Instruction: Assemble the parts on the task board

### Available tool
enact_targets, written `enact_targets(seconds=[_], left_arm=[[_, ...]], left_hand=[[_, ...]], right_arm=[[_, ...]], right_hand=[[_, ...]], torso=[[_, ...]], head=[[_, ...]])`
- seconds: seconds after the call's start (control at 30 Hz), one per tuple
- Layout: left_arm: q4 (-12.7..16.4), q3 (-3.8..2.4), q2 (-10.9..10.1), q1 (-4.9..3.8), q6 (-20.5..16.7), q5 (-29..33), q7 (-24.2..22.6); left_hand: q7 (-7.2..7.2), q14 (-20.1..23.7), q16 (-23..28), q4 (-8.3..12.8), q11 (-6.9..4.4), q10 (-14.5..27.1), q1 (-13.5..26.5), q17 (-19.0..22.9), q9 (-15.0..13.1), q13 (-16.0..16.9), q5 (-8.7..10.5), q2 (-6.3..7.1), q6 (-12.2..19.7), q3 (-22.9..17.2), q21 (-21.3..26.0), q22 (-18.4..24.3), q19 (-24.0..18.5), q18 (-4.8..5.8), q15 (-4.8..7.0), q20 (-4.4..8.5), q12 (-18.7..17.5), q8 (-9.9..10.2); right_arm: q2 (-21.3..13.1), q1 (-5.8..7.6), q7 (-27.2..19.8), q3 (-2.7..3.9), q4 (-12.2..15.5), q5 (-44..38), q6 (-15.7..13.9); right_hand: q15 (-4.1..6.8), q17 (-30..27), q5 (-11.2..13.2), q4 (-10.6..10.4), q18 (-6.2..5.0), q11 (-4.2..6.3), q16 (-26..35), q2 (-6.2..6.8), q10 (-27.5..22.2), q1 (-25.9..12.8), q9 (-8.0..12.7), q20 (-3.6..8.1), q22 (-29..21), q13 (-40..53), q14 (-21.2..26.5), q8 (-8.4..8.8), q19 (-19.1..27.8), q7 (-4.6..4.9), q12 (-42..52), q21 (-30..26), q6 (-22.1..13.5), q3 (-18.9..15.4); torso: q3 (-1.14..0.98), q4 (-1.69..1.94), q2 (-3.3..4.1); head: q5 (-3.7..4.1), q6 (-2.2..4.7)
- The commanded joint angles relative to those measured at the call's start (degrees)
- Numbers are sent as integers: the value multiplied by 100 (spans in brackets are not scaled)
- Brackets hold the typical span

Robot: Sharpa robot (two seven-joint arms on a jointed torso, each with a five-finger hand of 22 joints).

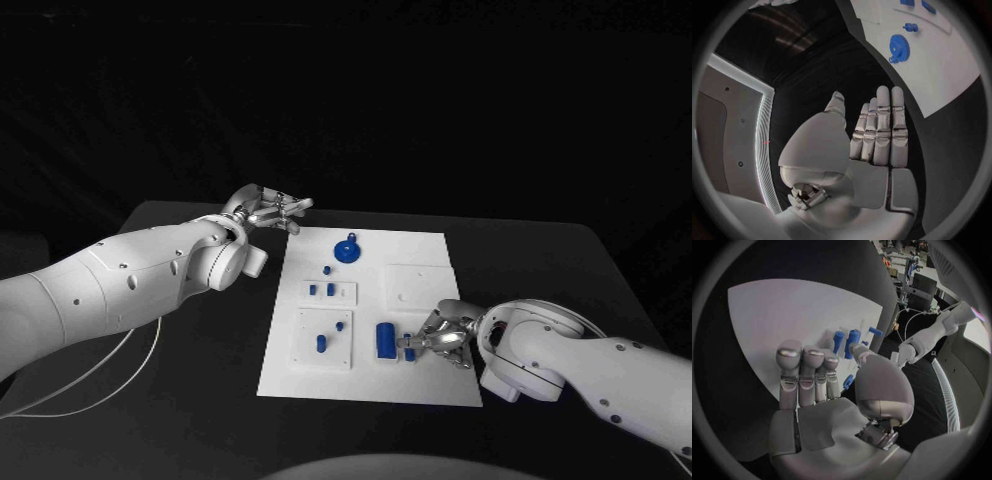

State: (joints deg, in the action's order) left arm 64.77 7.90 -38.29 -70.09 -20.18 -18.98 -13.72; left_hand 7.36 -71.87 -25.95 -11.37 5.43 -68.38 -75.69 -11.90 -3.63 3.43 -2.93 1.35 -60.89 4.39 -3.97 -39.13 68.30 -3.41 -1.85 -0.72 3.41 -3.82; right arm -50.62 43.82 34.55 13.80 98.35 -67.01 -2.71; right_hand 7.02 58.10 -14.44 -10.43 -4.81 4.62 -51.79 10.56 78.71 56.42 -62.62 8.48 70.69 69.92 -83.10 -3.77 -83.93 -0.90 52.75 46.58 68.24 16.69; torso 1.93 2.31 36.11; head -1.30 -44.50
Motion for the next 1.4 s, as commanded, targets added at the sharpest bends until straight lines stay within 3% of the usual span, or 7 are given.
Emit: enact_targets(seconds=[0.03, 0.23, 0.67, 0.73, 0.77, 0.83, 1.4], left_arm=[[17, -4, 3, 15, 57, 27, -25], [19, -3, -2, 15, 56, 27, -21], [25, 0, -16, 22, 64, 27, -18], [24, 0, -18, 23, 64, 27, -17], [24, 0, -18, 23, 63, 27, -16], [24, 1, -18, 24, 64, 27, -14], [27, 1, -30, 26, 56, 20, 8]], left_hand=[[-10, -39, 38, -9, -4, 52, 3, -6, -8, 9, 22, 1, 31, -1, -21, 7, 42, 73, -13, 10, 18, 10], [-6, -39, 39, -35, -2, 57, 4, -5, -8, 9, 22, 28, 40, -32, -21, 20, 42, 72, -14, 9, 17, 10], [-6, -39, 39, -35, -2, 57, 4, -5, -8, 9, 22, 28, 40, -32, -21, 20, 42, 72, -14, 9, 17, 10], [-6, -39, 39, -35, -2, 57, 4, -5, -8, 9, 22, 28, 40, -32, -21, 20, 42, 72, -14, 9, 17, 10], [-6, -39, 39, -35, -2, 57, 4, -5, -8, 9, 22, 28, 40, -32, -21, 20, 42, 72, -14, 9, 17, 10], [-6, -39, 39, -35, -2, 57, 4, -5, -8, 9, 22, 28, 40, -32, -21, 20, 42, 72, -14, 9, 17, 10], [-7, -40, 38, -32, -3, 55, -6, -5, -8, 9, 22, 22, 40, -38, -23, 25, 46, 72, -13, 10, 18, 10]], right_arm=[[-43, -7, -117, 9, 31, 68, 67], [-140, -7, -173, 19, 56, 109, 212], [-321, -26, -377, 45, 137, 361, 461], [-330, -31, -396, 46, 143, 369, 511], [-335, -36, -406, 47, 148, 372, 546], [-340, -42, -416, 48, 153, 375, 593], [-310, -77, -425, 49, 96, 313, 594]], right_hand=[[-2, -4, -44, 25, 10, -43, 27, -8, 9, 77, 7, -31, -8, -1, -28, 4, -322, 30, -16, -9, 7, -12], [-2, -2, -78, 164, 15, -43, 30, -9, 7, 119, 21, -30, -13, -7, -30, 6, -318, 31, -22, -12, 7, -79], [-3, 19, -912, 137, 16, -48, 26, -195, 4, 309, 58, -30, -1, -3, -31, 6, -318, 35, -18, 0, 2, -1021], [-1, 25, -1332, 312, 19, -48, 22, -331, 4, 303, 62, -29, 6, 1, -32, 3, -319, 31, -15, 9, -5, -1315], [-21, 31, -1564, 674, 23, -46, 20, -676, 4, 313, 74, -25, 6, 1, -35, -5, -318, -3, -18, 2, -8, -2039], [0, 32, -1718, 798, 22, -42, 19, -826, 0, 349, 137, -29, 20, 5, -33, 7, -318, 27, -11, 16, -27, -2282], [16, 47, -1818, 1169, 40, -17, 14, -706, -1, 360, 254, -12, 53, 7, -36, 6, -323, -3, -10, 18, -24, -1400]], torso=[[2, -2, -1], [3, -2, -1], [0, -1, 0], [1, -3, 0], [0, -4, 1], [2, -1, 3], [4, 2, 1]], head=[[10, 3], [29, 4], [53, 20], [71, 21], [74, 17], [73, 13], [60, -4]])
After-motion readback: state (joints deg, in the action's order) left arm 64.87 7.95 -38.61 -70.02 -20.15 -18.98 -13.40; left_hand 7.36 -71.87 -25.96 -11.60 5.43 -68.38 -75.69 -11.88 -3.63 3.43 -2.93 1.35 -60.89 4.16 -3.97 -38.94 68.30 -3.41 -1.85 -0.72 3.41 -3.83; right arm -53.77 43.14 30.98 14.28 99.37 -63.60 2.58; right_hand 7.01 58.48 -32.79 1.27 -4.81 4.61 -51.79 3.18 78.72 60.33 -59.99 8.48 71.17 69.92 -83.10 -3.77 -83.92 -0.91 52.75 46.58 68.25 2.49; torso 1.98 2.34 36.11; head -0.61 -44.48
